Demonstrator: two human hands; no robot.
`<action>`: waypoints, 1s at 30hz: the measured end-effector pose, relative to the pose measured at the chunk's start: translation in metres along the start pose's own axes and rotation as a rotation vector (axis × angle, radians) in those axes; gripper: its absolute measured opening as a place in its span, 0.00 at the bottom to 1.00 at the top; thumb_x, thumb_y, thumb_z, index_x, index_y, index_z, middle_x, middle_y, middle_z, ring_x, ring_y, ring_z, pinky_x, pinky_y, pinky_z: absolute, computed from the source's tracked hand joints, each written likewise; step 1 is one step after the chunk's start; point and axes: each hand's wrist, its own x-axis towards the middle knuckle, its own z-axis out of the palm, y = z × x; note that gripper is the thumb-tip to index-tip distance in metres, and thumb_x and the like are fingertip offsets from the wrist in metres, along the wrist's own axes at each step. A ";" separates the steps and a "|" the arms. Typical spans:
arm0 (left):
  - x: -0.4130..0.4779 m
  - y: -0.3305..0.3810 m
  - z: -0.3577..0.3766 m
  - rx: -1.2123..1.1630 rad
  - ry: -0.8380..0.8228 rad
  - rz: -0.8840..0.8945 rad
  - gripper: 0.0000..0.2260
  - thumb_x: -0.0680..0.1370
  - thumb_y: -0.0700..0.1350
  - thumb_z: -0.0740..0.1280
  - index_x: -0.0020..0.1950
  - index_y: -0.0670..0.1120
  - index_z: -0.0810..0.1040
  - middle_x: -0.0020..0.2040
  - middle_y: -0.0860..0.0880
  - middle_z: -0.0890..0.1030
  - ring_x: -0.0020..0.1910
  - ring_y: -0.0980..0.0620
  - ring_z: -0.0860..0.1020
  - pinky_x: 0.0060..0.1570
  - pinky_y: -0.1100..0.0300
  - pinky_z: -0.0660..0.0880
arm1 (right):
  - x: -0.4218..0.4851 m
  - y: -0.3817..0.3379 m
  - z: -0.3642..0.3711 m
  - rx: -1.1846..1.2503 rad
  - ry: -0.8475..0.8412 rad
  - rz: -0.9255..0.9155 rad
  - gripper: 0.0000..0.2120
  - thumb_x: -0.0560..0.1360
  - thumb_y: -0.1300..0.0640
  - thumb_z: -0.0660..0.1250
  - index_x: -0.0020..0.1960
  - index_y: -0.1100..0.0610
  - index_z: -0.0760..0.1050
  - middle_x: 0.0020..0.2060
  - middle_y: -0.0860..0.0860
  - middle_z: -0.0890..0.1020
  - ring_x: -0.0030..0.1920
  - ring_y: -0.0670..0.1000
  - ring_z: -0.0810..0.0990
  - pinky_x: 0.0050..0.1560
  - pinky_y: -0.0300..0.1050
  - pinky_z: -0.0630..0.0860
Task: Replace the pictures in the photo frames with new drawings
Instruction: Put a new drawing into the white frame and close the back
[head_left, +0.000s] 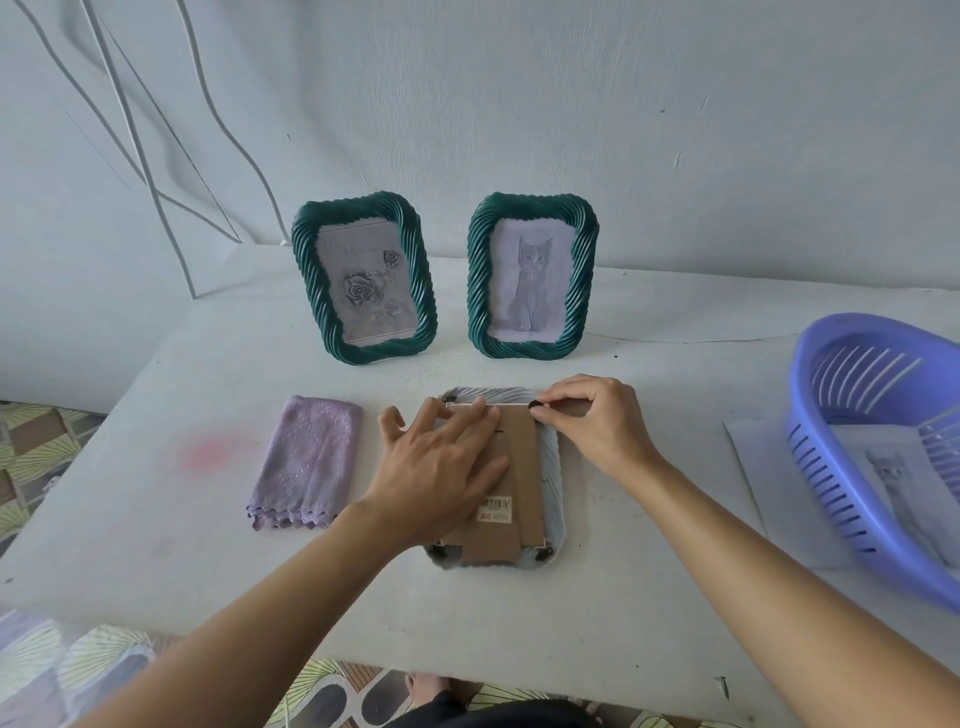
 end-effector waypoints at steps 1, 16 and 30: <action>-0.001 0.001 -0.001 -0.002 -0.014 -0.003 0.32 0.80 0.70 0.43 0.80 0.57 0.56 0.79 0.57 0.60 0.71 0.50 0.62 0.61 0.40 0.55 | -0.003 0.000 -0.002 -0.018 -0.020 -0.014 0.08 0.69 0.59 0.79 0.47 0.54 0.86 0.44 0.46 0.85 0.47 0.43 0.82 0.51 0.26 0.71; -0.012 0.005 0.007 -0.065 0.076 -0.044 0.31 0.74 0.78 0.49 0.73 0.66 0.64 0.77 0.58 0.64 0.68 0.51 0.66 0.54 0.47 0.60 | -0.071 -0.011 -0.023 -0.244 -0.432 -0.322 0.10 0.66 0.41 0.75 0.44 0.44 0.85 0.49 0.37 0.77 0.57 0.43 0.72 0.58 0.49 0.71; -0.009 0.009 0.011 -0.128 0.057 -0.101 0.32 0.71 0.78 0.51 0.72 0.67 0.65 0.74 0.59 0.66 0.68 0.51 0.65 0.56 0.45 0.59 | -0.081 -0.016 -0.027 -0.385 -0.429 -0.445 0.11 0.68 0.40 0.72 0.44 0.45 0.86 0.47 0.40 0.78 0.52 0.41 0.75 0.60 0.50 0.65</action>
